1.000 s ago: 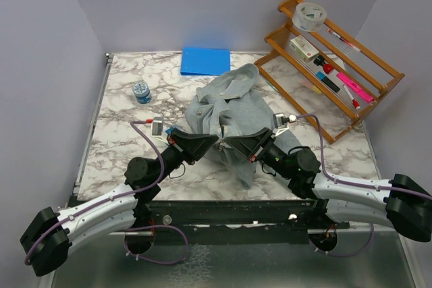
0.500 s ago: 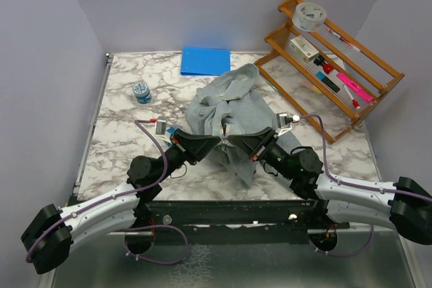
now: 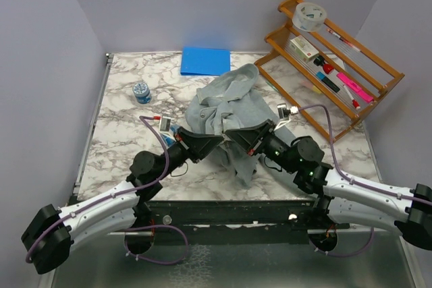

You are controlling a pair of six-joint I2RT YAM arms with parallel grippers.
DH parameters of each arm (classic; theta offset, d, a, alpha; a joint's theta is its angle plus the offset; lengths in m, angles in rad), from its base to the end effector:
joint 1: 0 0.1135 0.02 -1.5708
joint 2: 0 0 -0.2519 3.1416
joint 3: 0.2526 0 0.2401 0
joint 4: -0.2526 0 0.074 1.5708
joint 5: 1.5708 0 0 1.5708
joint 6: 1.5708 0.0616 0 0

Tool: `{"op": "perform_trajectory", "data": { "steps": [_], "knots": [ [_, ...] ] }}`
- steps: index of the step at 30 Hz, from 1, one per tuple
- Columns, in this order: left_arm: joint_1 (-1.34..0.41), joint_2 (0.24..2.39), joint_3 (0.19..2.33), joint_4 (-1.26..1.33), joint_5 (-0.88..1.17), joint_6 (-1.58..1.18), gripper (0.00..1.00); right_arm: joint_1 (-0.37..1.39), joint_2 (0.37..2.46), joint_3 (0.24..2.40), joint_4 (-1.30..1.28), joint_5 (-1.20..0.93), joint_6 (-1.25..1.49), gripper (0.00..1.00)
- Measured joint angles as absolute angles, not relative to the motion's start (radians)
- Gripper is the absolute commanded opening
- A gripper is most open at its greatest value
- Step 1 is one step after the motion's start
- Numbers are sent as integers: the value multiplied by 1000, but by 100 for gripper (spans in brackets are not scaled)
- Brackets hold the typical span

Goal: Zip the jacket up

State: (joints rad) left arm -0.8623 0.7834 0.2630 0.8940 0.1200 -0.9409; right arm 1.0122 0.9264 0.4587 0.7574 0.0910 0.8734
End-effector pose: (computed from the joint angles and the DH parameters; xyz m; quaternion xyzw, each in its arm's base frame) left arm 0.1238 -0.1558 0.2771 0.0274 0.5640 -0.6677 0.4851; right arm 0.1282 0.1946 0.3023 -0.0050 0.5981 0.6322 0.4926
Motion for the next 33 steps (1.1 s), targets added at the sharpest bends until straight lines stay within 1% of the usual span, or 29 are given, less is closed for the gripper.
{"op": "perform_trajectory", "data": {
  "steps": [4, 9, 14, 21, 26, 33],
  "knots": [
    [-859, 758, 278, 834, 120, -924, 0, 1012, 929, 593, 529, 91, 783, 0],
    [-859, 714, 279, 681, 118, -882, 0, 1013, 972, 665, 346, 81, 724, 0],
    [-855, 717, 257, 545, 118, -850, 0, 1007, 1023, 620, 310, 63, 715, 0],
    [-868, 717, 179, 476, 158, -843, 0, 1011, 1055, 508, 297, 63, 725, 2],
    [-879, 748, 145, 480, 171, -833, 0, 1016, 1094, 488, 291, 39, 724, 8],
    [-896, 785, 129, 480, 193, -830, 0, 1015, 1106, 488, 238, -6, 698, 21]
  ]
}}
